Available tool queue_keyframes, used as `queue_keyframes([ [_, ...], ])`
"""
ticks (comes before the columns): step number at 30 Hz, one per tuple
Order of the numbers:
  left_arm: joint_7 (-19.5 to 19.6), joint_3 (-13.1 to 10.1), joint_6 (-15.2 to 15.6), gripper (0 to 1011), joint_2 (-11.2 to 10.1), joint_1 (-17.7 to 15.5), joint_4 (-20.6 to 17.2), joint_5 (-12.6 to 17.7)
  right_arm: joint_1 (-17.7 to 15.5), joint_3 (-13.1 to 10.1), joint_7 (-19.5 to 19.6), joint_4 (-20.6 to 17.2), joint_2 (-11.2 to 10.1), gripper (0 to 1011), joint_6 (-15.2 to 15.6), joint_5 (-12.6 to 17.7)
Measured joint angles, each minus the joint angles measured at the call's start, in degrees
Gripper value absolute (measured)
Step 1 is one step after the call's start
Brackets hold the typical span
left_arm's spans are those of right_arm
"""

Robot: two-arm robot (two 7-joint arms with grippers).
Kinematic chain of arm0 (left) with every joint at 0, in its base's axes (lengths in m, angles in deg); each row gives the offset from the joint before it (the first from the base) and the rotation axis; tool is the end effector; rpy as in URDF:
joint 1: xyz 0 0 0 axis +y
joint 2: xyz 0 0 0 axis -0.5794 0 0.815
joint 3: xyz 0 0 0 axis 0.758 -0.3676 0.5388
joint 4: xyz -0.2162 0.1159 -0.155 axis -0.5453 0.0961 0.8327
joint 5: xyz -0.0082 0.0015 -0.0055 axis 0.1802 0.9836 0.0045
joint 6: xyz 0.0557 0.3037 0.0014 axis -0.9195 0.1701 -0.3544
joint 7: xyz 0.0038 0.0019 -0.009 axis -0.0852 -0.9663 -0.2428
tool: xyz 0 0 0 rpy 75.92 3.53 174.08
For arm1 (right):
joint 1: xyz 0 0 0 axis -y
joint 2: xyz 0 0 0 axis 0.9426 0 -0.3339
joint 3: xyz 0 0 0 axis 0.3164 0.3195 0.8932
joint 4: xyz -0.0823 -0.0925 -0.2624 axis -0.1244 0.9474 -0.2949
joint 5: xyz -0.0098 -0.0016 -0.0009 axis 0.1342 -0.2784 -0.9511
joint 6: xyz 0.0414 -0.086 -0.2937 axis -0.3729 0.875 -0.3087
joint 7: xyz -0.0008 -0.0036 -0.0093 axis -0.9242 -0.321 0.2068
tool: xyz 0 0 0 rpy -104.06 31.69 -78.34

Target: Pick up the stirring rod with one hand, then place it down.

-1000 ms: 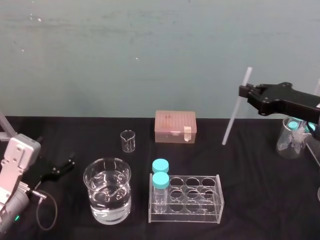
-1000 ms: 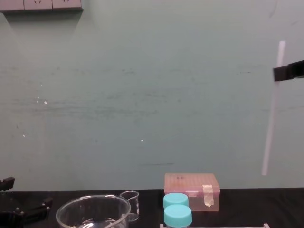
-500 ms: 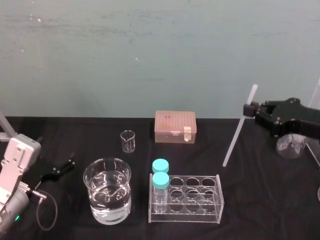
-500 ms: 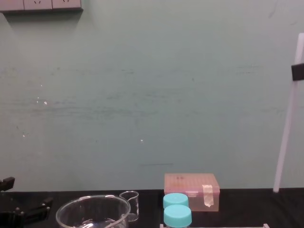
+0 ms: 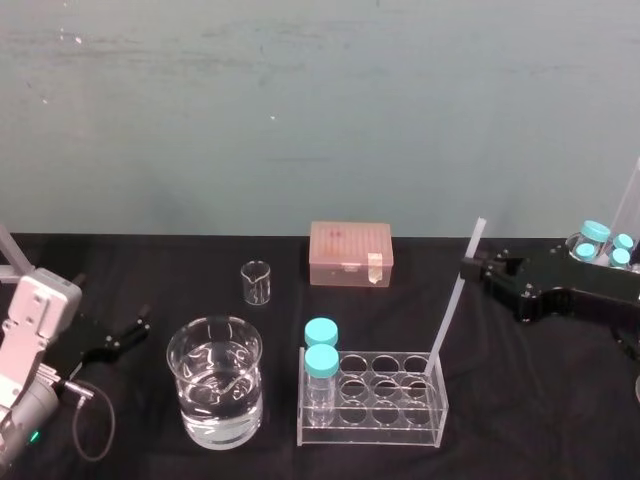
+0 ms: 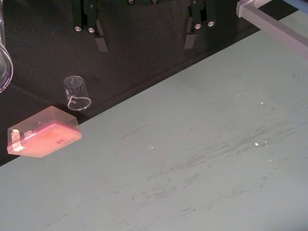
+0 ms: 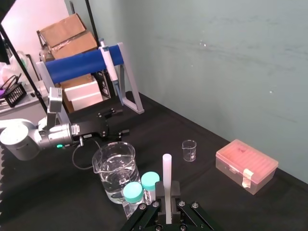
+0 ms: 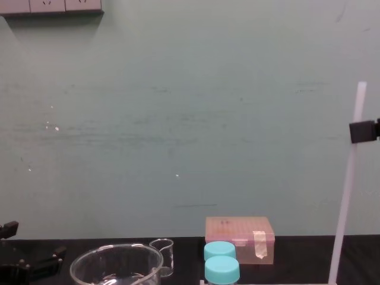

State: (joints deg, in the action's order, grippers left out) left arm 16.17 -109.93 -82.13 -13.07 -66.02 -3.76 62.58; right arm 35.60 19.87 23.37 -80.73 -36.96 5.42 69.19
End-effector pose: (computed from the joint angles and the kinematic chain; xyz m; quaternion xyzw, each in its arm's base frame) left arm 0.3580 0.0826 -0.3023 0.1414 -0.1323 0.5799 0.7913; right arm 0.3433 -0.1058 -0.1227 -0.0888 0.0468 -0.3178 0.9428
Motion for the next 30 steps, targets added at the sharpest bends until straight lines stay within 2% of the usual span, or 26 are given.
queue_keyframes([
  [12,0.00,0.00,0.00,1005,0.00,0.00,0.00,0.00,0.62,2.18,0.12,1.45,0.62,61,-1.05,-2.80],
  [30,0.00,0.00,0.00,1005,0.00,0.00,0.00,0.00,0.77,3.57,-0.47,2.44,1.53,61,-0.60,-3.80],
])
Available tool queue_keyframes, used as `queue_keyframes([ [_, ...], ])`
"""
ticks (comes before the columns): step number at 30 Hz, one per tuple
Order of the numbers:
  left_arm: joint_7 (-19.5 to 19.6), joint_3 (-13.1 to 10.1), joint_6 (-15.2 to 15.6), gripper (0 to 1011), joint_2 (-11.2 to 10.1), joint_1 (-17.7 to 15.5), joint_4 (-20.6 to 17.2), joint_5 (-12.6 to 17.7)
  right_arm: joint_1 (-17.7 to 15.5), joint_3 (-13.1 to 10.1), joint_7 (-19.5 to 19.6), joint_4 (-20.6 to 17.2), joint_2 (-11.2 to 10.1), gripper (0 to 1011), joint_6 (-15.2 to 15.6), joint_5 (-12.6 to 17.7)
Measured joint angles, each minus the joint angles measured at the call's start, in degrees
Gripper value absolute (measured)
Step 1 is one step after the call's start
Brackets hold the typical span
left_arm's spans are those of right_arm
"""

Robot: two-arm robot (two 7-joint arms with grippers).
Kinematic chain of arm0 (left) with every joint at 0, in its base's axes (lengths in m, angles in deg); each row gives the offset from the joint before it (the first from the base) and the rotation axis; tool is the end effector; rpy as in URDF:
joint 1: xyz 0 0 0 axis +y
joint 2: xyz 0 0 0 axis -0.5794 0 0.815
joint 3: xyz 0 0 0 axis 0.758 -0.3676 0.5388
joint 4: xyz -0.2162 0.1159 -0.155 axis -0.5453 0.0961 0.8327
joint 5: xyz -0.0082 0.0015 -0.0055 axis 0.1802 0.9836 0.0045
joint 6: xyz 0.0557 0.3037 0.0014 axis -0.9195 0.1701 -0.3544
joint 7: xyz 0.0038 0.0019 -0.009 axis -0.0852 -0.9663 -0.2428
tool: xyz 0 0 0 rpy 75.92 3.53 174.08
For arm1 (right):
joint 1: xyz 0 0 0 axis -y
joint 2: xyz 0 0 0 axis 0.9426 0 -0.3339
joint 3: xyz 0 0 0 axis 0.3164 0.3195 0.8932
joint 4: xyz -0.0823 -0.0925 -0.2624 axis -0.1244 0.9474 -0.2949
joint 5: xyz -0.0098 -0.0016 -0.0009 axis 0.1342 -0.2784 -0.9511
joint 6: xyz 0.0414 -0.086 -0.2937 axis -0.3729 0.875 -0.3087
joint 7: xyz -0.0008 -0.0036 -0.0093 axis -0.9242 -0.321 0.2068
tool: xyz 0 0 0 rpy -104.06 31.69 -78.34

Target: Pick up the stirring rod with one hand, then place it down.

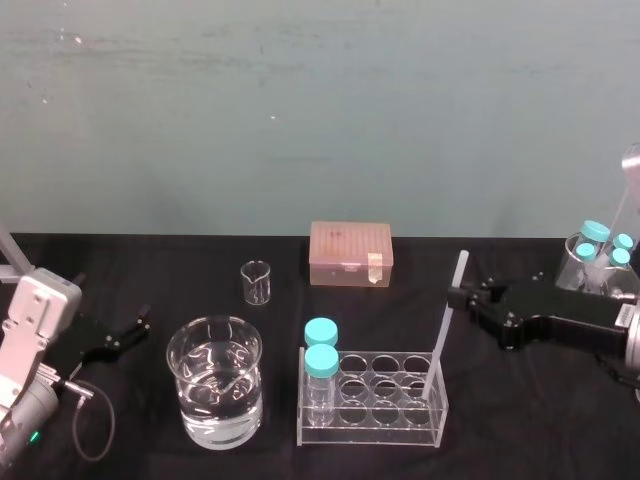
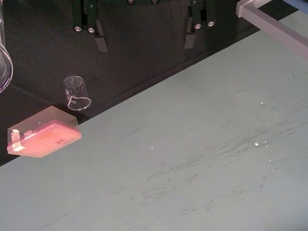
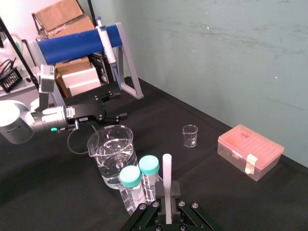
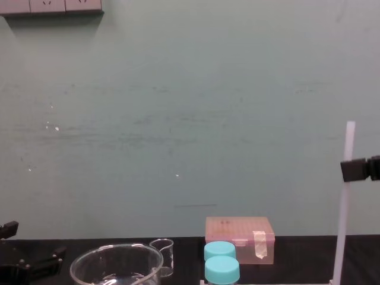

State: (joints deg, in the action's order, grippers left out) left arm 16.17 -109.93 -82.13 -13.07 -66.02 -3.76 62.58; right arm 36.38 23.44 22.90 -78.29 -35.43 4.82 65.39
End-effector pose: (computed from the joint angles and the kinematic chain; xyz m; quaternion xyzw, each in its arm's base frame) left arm 0.3580 0.0826 -0.3023 0.1414 -0.1323 0.5799 0.7913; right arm 0.3480 -0.0995 -0.1445 -0.1136 0.0501 -0.3140 0.9413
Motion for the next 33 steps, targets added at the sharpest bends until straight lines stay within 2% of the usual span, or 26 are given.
queue_keyframes([
  [11,0.00,0.00,0.00,1005,0.00,0.00,0.00,0.00,-0.71,1.19,-1.02,1.61,1.05,61,-1.22,-1.98],
  [23,0.00,0.00,0.00,1005,0.00,0.00,0.00,0.00,-1.61,1.30,-1.92,2.70,2.22,61,-3.09,-3.51],
  [33,0.00,0.00,0.00,1005,0.00,0.00,0.00,0.00,-2.01,1.35,-1.98,2.97,3.07,61,-4.28,-6.41],
])
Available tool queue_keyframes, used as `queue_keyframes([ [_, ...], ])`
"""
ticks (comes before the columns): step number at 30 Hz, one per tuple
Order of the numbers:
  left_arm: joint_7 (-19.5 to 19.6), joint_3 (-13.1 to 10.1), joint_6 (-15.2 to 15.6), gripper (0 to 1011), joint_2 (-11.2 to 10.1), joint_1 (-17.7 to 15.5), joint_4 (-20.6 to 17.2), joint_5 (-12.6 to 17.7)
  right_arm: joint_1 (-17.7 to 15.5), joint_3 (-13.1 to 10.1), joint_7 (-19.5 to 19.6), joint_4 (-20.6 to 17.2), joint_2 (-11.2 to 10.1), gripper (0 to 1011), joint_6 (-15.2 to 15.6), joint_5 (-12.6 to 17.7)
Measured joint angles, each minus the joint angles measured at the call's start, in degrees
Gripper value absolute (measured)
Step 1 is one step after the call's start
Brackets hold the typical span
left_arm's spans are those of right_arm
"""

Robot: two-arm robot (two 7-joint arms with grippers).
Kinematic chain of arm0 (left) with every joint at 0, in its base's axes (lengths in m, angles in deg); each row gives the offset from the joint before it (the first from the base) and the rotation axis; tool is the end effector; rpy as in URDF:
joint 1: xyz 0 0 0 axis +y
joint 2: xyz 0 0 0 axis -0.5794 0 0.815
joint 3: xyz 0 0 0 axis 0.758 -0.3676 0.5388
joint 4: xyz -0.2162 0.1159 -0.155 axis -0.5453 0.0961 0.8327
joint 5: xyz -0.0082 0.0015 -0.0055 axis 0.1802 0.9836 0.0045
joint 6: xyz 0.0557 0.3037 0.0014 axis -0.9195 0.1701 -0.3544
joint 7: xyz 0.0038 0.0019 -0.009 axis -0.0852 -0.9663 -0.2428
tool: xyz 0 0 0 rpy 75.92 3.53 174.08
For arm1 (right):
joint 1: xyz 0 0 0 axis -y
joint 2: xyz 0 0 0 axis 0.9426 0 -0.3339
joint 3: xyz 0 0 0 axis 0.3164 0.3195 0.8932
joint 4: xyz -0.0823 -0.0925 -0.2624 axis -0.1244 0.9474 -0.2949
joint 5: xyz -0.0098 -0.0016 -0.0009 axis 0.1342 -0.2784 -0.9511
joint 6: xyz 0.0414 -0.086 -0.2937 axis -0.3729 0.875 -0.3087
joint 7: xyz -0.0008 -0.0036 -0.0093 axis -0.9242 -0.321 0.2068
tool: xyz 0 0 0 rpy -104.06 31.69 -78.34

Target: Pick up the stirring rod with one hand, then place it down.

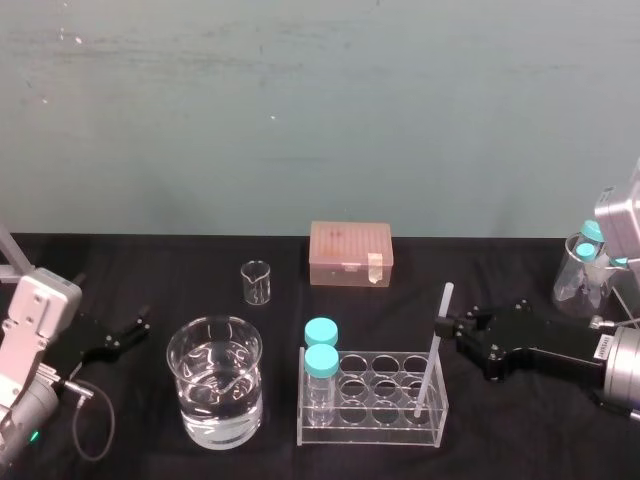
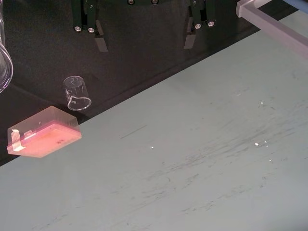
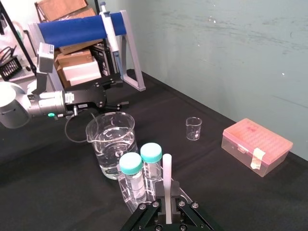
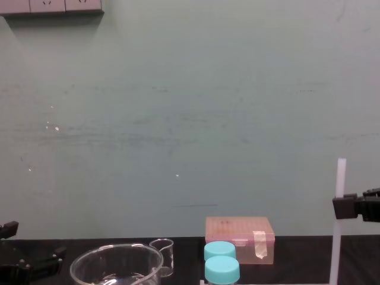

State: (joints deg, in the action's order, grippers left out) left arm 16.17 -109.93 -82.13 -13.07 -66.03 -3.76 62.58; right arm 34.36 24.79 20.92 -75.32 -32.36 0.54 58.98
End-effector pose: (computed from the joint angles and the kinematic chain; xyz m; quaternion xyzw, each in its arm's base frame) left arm 0.3580 0.0826 -0.3023 0.1414 -0.1324 0.5800 0.7913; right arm 0.3481 -0.0941 -0.1769 -0.1227 0.0322 -0.3056 0.9437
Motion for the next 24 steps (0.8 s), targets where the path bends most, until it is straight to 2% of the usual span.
queue_keyframes([
  [10,0.00,0.00,0.00,1005,0.00,0.00,0.00,0.01,-0.72,0.25,-0.14,0.65,1.07,61,-1.04,-3.72],
  [24,0.00,0.00,0.00,1005,0.00,0.00,0.00,0.00,-1.50,-0.59,-0.65,1.32,2.44,61,-0.60,-5.24],
])
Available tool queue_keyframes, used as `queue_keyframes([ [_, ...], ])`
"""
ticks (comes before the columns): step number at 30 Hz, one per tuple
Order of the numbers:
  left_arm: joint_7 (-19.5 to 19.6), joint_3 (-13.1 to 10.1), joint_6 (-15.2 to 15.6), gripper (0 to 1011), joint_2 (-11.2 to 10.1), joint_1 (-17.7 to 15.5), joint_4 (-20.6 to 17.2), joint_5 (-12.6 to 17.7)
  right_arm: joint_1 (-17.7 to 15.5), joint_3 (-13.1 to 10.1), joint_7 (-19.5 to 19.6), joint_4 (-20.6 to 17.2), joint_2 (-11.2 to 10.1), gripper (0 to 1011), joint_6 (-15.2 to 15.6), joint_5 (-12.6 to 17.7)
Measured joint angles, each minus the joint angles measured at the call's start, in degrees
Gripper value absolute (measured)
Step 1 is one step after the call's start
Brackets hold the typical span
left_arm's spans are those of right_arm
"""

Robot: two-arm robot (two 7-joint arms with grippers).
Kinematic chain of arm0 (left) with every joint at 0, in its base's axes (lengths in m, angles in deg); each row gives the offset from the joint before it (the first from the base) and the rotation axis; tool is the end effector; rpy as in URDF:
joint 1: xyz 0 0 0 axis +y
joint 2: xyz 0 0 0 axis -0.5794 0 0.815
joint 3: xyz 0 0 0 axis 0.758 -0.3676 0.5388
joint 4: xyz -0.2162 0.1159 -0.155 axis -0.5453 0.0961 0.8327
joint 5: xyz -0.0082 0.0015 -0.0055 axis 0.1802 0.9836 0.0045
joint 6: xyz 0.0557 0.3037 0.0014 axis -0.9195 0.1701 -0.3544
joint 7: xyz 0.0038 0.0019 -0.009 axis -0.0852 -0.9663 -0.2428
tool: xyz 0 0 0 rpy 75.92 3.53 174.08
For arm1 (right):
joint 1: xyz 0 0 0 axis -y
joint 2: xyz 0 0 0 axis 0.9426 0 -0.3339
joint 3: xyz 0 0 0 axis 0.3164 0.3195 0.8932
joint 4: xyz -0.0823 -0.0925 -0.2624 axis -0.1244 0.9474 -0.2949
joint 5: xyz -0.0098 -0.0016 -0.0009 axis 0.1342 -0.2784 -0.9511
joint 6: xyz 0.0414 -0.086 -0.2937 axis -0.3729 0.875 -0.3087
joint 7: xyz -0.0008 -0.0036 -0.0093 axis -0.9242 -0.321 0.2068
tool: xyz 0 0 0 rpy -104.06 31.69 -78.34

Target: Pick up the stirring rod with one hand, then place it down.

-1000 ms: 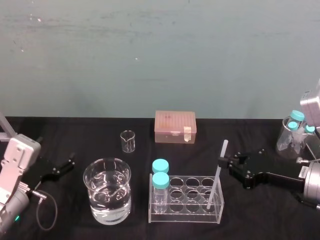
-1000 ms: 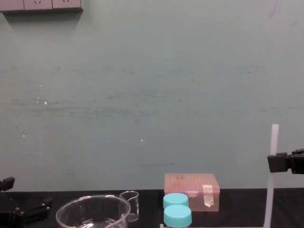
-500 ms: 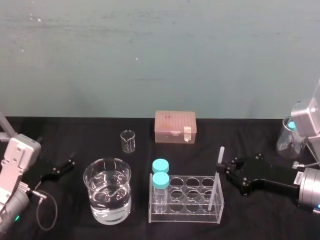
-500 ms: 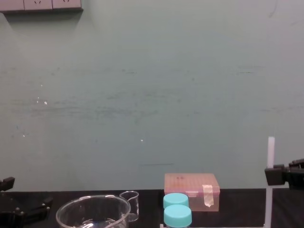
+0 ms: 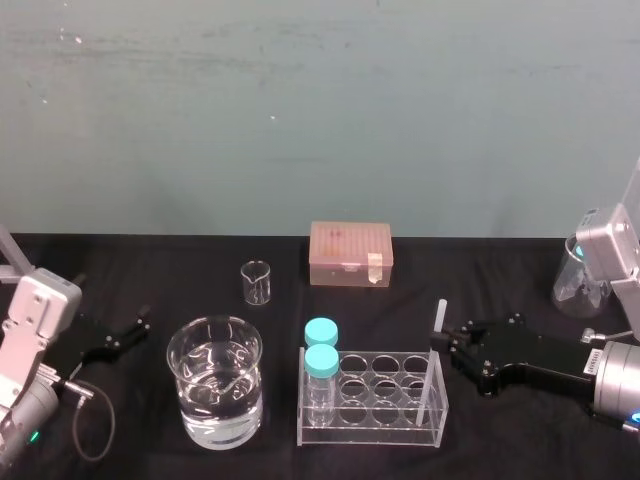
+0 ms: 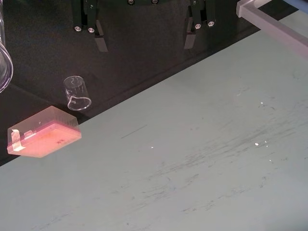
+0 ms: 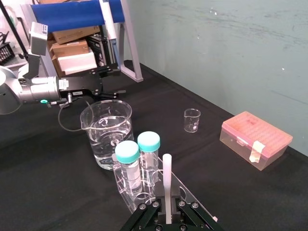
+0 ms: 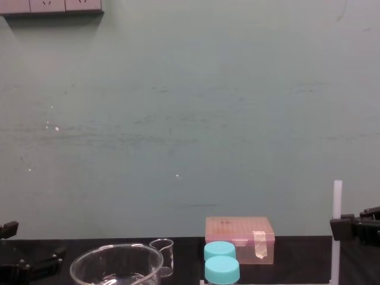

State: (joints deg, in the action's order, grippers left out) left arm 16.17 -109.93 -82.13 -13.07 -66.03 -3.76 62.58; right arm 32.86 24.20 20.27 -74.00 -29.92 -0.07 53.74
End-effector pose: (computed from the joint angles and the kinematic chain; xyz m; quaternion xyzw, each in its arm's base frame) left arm 0.3580 0.0826 -0.3023 0.1414 -0.1324 0.5800 0.7913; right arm 0.3474 -0.0902 -0.1917 -0.1394 0.0199 -0.3085 0.9407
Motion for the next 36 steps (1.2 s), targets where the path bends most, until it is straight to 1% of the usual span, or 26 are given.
queue_keyframes([
  [4,0.00,0.00,0.00,1005,0.00,0.00,0.00,0.00,0.02,-0.20,-0.06,0.20,0.26,61,0.16,-0.31],
  [19,0.00,0.00,0.00,1005,0.00,0.00,0.00,0.00,0.04,-0.20,-0.06,0.14,0.18,65,0.16,-0.29],
  [23,0.00,0.00,0.00,1005,0.00,0.00,0.00,0.00,0.04,-0.18,-0.05,0.12,0.16,149,0.16,-0.28],
  [24,0.00,0.00,0.00,1005,0.00,0.00,0.00,0.00,0.04,-0.17,-0.05,0.11,0.15,201,0.15,-0.28],
  [27,0.00,0.00,0.00,1005,0.00,0.00,0.00,0.00,0.05,-0.16,-0.04,0.10,0.14,257,0.14,-0.26],
  [30,0.00,0.00,0.00,1005,0.00,0.00,0.00,0.00,0.04,-0.14,-0.03,0.08,0.12,398,0.14,-0.25],
  [32,0.00,0.00,0.00,1005,0.00,0.00,0.00,0.00,0.04,-0.13,-0.03,0.07,0.12,440,0.14,-0.24],
  [33,0.00,0.00,0.00,1005,0.00,0.00,0.00,0.00,0.04,-0.13,-0.03,0.07,0.12,483,0.14,-0.24],
  [36,0.00,0.00,0.00,1005,0.00,0.00,0.00,0.00,0.04,-0.13,-0.03,0.07,0.12,564,0.14,-0.23],
])
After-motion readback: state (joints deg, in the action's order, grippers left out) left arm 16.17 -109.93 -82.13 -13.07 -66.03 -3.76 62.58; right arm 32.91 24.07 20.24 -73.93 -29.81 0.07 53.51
